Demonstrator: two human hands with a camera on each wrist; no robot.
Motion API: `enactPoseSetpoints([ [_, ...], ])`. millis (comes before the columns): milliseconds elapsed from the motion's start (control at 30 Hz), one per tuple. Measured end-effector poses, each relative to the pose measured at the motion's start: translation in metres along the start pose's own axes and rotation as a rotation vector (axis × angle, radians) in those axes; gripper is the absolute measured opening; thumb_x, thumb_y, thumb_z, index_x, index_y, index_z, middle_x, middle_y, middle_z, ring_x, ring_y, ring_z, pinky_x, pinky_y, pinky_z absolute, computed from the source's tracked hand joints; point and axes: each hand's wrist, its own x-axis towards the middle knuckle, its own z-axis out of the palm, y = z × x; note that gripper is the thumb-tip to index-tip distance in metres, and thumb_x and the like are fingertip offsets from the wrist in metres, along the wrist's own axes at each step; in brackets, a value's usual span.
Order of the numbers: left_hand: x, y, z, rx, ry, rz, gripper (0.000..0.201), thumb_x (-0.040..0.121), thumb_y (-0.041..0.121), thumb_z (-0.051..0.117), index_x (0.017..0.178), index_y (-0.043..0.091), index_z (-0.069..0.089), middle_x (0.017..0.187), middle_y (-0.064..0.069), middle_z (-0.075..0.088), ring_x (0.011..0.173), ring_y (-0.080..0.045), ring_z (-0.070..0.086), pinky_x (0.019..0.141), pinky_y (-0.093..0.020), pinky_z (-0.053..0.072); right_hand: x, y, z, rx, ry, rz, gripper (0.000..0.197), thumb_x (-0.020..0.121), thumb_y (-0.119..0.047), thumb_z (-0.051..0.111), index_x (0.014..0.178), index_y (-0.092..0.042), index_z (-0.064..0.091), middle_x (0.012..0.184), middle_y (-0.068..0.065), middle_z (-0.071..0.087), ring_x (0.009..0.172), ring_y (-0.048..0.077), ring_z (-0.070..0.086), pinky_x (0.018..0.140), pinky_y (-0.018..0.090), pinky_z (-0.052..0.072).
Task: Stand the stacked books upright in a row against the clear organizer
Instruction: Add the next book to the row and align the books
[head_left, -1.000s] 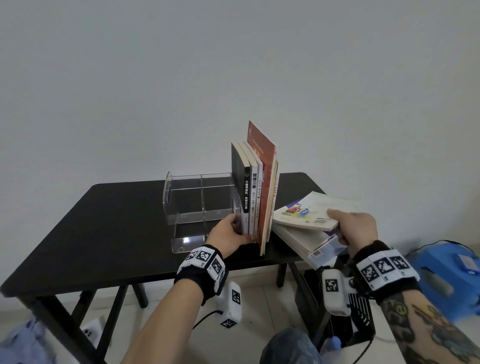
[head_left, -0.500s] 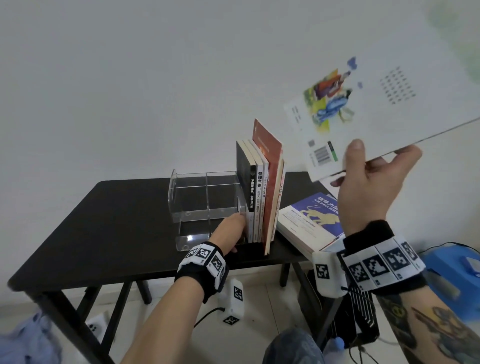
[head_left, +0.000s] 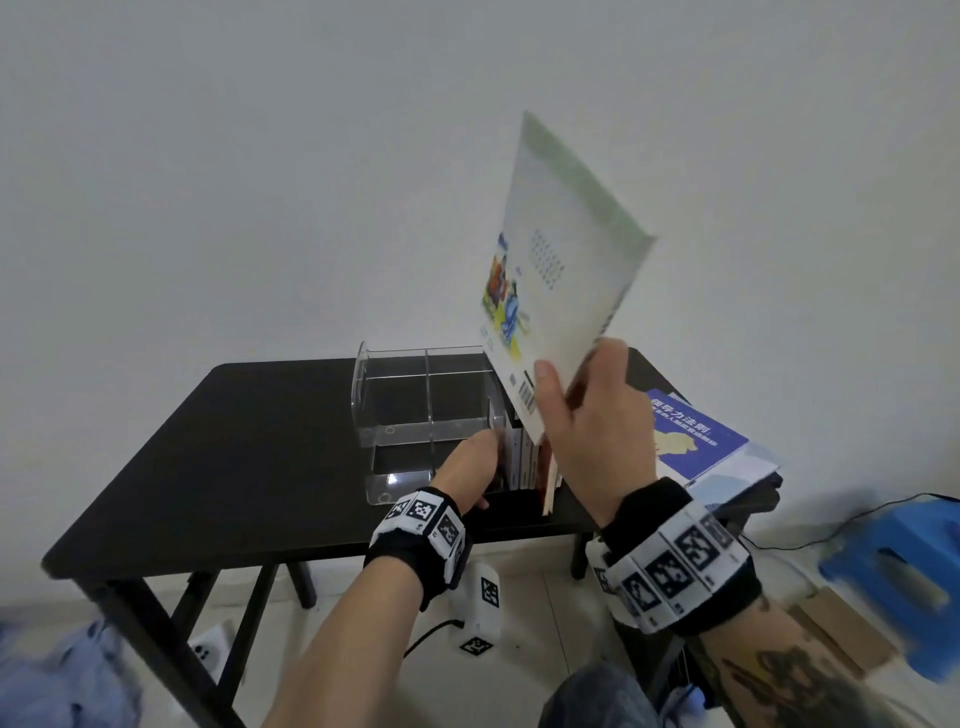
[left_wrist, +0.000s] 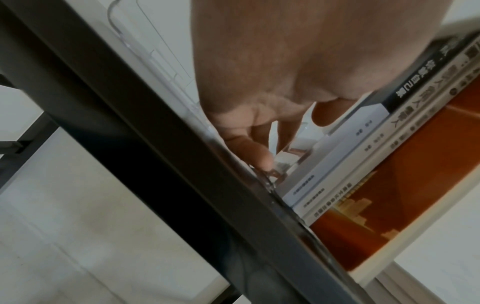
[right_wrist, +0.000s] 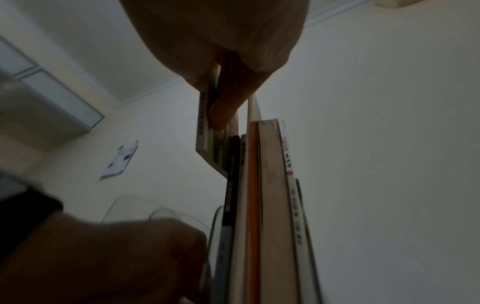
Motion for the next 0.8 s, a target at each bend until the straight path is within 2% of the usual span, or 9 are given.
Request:
enactPoseSetpoints([
  [100,0.001,0.012,-0.002,0.093,-0.020,-0.137,0.037,0.099,0.021,0.052,0.132,0.005,0.060,0.132,-0.011,0.062,0.122,-0.033,0.060,0.101,-0.044,0.050,-0.006,0.007,0.008,-0.112,-0.045,-0.101,0.052,0.088,-0.013,0.068,0.080,-0.028,0.018,0.052,0.000,0.046,0.037,0.030,0.047,0.037,0.021,0.022],
  [267,-0.007,0.016,-0.005,0.134,-0.011,-0.083,0.032,0.098,0.014,0.053,0.128,0.003,0.062,0.130,-0.015,0.063,0.121,-0.032,0.061,0.103,-0.042,0.050,-0.013,0.011,0.022,-0.234,-0.101,-0.124,0.041,0.084,-0.006,0.070,0.083,-0.020,0.032,0.055,-0.003,0.044,0.038,0.031,0.036,0.039,0.021,0.021],
  [333,-0.013,0.006,-0.005,0.075,-0.005,0.031,0.034,0.100,0.020,0.044,0.122,0.002,0.062,0.122,-0.019,0.065,0.109,-0.039,0.065,0.086,-0.042,0.057,-0.017,0.013,0.030,-0.290,-0.144,-0.104,0.038,0.083,-0.006,0.070,0.087,-0.019,0.034,0.056,-0.003,0.047,0.039,0.027,0.032,0.039,0.020,0.020],
  [400,-0.015,0.001,-0.005,0.061,-0.019,0.142,0.031,0.097,0.021,0.039,0.109,0.007,0.063,0.111,-0.017,0.067,0.093,-0.039,0.068,0.062,-0.037,0.054,-0.022,0.018,0.038,-0.351,-0.207,-0.046,0.037,0.085,-0.008,0.067,0.090,-0.019,0.032,0.061,0.001,0.057,0.040,0.030,0.044,0.040,0.024,0.026],
  [467,-0.014,-0.003,-0.006,0.108,-0.014,0.160,0.022,0.096,0.017,0.041,0.096,0.011,0.062,0.099,-0.014,0.067,0.078,-0.034,0.067,0.050,-0.030,0.050,-0.028,0.024,0.047,-0.415,-0.303,0.035,0.034,0.088,-0.009,0.061,0.091,-0.020,0.028,0.070,0.002,0.060,0.048,0.033,0.056,0.041,0.028,0.031],
  [600,-0.011,-0.011,-0.005,0.019,-0.032,0.183,0.029,0.095,0.012,0.039,0.107,0.002,0.063,0.108,-0.021,0.066,0.079,-0.031,0.063,0.055,-0.031,0.047,-0.038,0.031,0.053,-0.588,-0.552,0.034,0.012,0.095,-0.017,0.049,0.105,-0.014,0.044,0.088,-0.001,0.036,0.063,0.024,0.060,0.047,0.032,0.034],
  [667,-0.007,-0.016,-0.005,-0.017,0.012,0.186,0.035,0.094,0.014,0.038,0.119,0.005,0.061,0.110,-0.023,0.064,0.066,-0.022,0.055,0.047,-0.025,0.044,-0.039,0.031,0.053,-0.598,-0.613,0.031,0.012,0.096,-0.017,0.049,0.108,-0.015,0.050,0.094,0.000,0.033,0.052,0.020,0.044,0.048,0.031,0.035],
  [733,-0.004,-0.019,-0.003,-0.020,0.020,0.199,0.042,0.093,0.025,0.039,0.131,0.015,0.055,0.109,-0.015,0.065,0.068,-0.020,0.057,0.042,-0.022,0.043,-0.038,0.028,0.052,-0.558,-0.625,0.091,0.016,0.097,-0.017,0.047,0.112,-0.013,0.048,0.089,-0.001,0.037,0.044,0.013,0.035,0.048,0.029,0.035],
  [800,0.001,-0.020,-0.002,0.149,0.035,0.282,0.037,0.095,0.027,0.041,0.125,0.013,0.058,0.123,-0.010,0.059,0.086,-0.030,0.061,0.043,-0.025,0.048,-0.038,0.026,0.051,-0.496,-0.636,0.160,0.019,0.097,-0.017,0.044,0.114,-0.009,0.042,0.084,0.000,0.042,0.052,0.019,0.055,0.049,0.030,0.036],
])
